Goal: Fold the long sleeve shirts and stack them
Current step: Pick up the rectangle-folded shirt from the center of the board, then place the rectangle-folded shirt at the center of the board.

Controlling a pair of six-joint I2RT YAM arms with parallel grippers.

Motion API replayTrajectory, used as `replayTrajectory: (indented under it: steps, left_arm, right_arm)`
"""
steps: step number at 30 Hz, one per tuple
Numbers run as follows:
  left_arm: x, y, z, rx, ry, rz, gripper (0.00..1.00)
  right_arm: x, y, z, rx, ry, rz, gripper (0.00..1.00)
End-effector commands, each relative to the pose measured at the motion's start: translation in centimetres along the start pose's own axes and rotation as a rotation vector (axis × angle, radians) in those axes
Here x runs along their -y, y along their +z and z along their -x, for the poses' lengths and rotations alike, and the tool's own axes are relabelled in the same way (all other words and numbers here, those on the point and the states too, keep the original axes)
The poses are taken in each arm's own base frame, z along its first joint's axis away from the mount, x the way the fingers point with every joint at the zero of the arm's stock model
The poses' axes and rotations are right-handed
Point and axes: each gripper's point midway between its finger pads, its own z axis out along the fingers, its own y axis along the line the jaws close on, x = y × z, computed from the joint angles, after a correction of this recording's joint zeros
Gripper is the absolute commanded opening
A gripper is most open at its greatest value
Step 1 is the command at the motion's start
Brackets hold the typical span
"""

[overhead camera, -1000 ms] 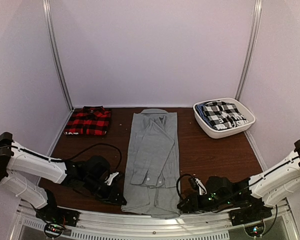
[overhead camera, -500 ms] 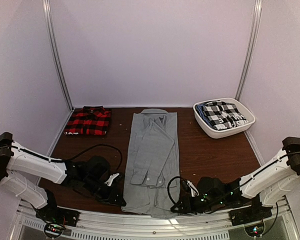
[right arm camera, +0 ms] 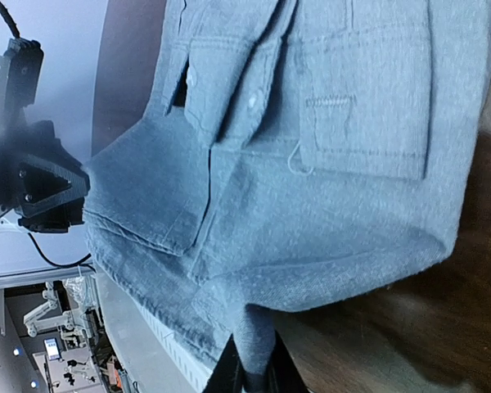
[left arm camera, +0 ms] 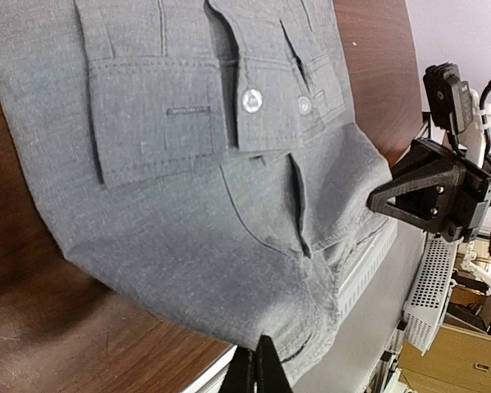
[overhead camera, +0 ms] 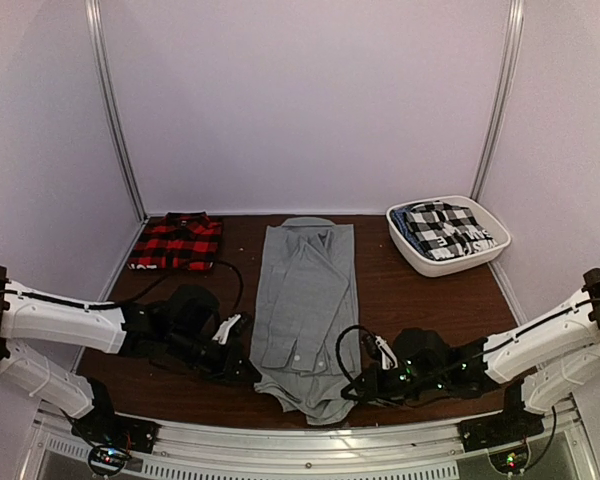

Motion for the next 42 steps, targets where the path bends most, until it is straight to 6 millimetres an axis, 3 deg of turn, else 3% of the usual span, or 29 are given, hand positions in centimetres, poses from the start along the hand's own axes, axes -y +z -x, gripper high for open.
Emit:
replayTrajectory:
  steps: [1, 5, 15, 25, 36, 42]
  left_arm:
    - [0.6, 0.0, 1.5, 0.019, 0.023, 0.000, 0.00]
    - [1.4, -0.1, 2.7, 0.034, 0.054, 0.013, 0.00]
    - [0.7, -0.2, 4.6, 0.065, 0.053, 0.036, 0.00]
    - [1.0, 0.5, 4.6, 0.031, 0.084, 0.013, 0.00]
    - [0.5, 0.6, 2.6, -0.026, 0.096, -0.024, 0.00]
    - [0.5, 0.5, 1.9, -0.053, 0.119, -0.033, 0.00]
  right_arm:
    - [-0.3, 0.0, 1.9, 0.039, -0.021, -0.014, 0.09]
    - [-0.6, 0.1, 3.1, 0.049, -0.066, -0.052, 0.06]
    - [-0.7, 0.8, 4.7, 0.054, -0.123, -0.121, 0.06]
    - [-0.8, 0.9, 4.9, 0.048, -0.150, -0.129, 0.06]
    - [-0.5, 1.2, 3.3, -0.023, -0.161, -0.101, 0.04]
    - [-0.5, 1.2, 2.9, -0.048, -0.176, -0.102, 0.12]
